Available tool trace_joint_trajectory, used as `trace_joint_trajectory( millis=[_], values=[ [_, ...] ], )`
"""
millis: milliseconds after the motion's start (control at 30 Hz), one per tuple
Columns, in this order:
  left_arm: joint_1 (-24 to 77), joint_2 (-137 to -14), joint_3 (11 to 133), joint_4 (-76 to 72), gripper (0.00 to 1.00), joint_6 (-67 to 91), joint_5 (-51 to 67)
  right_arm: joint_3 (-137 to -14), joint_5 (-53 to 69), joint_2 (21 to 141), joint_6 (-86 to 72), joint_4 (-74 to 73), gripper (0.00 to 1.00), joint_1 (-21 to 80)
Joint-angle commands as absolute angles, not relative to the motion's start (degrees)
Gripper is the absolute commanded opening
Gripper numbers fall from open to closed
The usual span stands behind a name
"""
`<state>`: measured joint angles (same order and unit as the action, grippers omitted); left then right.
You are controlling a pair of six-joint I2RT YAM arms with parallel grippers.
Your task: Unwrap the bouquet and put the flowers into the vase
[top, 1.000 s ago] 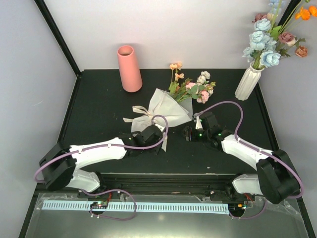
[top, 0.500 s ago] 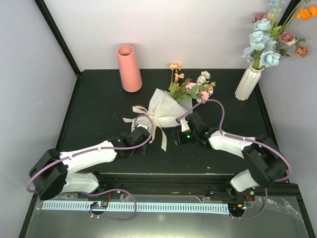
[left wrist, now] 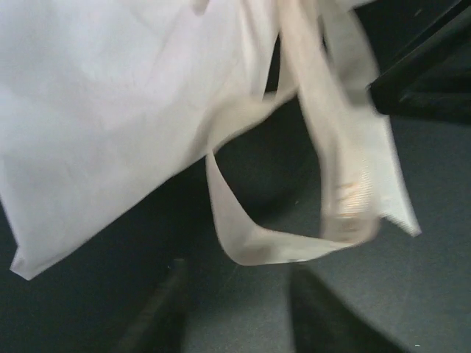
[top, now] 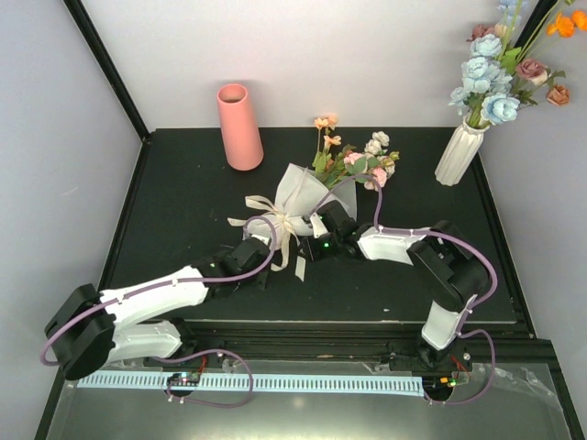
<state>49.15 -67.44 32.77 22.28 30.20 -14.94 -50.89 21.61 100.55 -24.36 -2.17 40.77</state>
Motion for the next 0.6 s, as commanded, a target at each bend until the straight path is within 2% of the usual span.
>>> trace_joint_trajectory(
  millis=[0, 67, 133, 367, 567],
  values=[
    [48.87, -61.99, 33.43, 22.92, 0.65, 29.23, -14.0, -53.04, 20.74, 102.15, -23.31, -3.29, 0.21, 41.17],
    [48.87, -59.79, 34.29, 24.71, 0.84, 29.13, -15.26, -53.32, 19.5, 102.24, -23.04, -4.12, 0.1, 41.19],
    [48.78, -58.11, 35.33, 26.39, 0.97, 28.65, -17.4, -53.65, 17.9, 101.8, -22.66, -5.68, 0.02, 41.17],
    [46.29, -56.84, 37.28, 28.06, 0.99, 27.25, -20.94, -52.32, 12.77, 95.67, -22.22, -10.9, 0.02, 41.22],
    [39.4, -58.05, 36.54, 23.21, 0.99, 23.84, -10.26, -49.79, 13.06, 90.96, -20.87, -11.74, 0.02, 41.14]
  ],
)
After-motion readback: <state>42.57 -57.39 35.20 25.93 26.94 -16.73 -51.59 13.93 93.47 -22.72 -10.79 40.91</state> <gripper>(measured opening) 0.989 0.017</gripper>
